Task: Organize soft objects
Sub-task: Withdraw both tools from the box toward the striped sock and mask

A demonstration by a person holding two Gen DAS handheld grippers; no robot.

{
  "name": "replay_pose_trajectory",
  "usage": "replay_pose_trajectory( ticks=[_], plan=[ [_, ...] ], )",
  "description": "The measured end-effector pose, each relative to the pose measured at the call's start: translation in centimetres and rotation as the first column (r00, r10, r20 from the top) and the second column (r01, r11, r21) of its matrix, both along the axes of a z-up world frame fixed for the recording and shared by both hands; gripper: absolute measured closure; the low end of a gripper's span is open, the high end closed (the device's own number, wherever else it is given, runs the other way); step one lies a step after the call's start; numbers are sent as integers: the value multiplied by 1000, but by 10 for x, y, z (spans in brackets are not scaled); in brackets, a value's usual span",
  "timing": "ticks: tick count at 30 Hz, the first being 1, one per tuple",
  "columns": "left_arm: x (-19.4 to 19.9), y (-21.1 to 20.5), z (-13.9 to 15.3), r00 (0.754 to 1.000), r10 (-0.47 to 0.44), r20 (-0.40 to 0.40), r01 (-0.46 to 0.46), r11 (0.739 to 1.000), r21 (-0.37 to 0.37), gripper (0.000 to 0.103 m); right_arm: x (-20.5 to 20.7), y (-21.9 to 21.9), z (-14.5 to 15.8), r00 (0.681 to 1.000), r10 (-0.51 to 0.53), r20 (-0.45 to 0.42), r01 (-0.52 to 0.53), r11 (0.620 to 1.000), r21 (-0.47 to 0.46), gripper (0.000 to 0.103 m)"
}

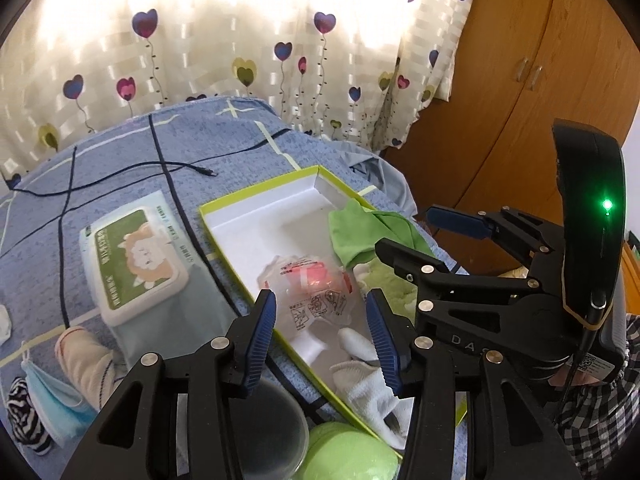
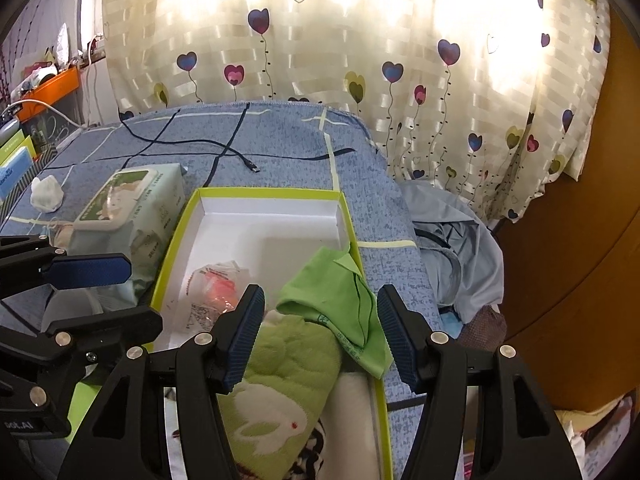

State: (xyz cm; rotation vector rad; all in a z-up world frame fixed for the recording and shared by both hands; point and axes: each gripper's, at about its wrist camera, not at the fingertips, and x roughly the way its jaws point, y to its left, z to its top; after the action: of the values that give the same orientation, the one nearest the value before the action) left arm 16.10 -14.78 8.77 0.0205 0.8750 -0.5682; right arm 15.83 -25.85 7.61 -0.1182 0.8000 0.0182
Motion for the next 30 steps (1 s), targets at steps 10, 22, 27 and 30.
replay_pose_trajectory(
  ticks=[10,22,27,30],
  plan=[
    [-14,23,7,999,41,24,-41,999,-2,57,-14,10,7,999,-50,2,50,998,48,43],
    [-35,79,13,982,173,75,-173,985,2,57,-35,53,35,996,7,94,-17,994,108,43],
    [-39,109,12,969,236,68,-236,972,-3,57,-36,75,35,994,43,101,-56,990,127,43],
    [-43,129,10,960,271,69,-271,962,-5,57,-37,89,34,992,68,105,-82,988,134,43]
  ],
)
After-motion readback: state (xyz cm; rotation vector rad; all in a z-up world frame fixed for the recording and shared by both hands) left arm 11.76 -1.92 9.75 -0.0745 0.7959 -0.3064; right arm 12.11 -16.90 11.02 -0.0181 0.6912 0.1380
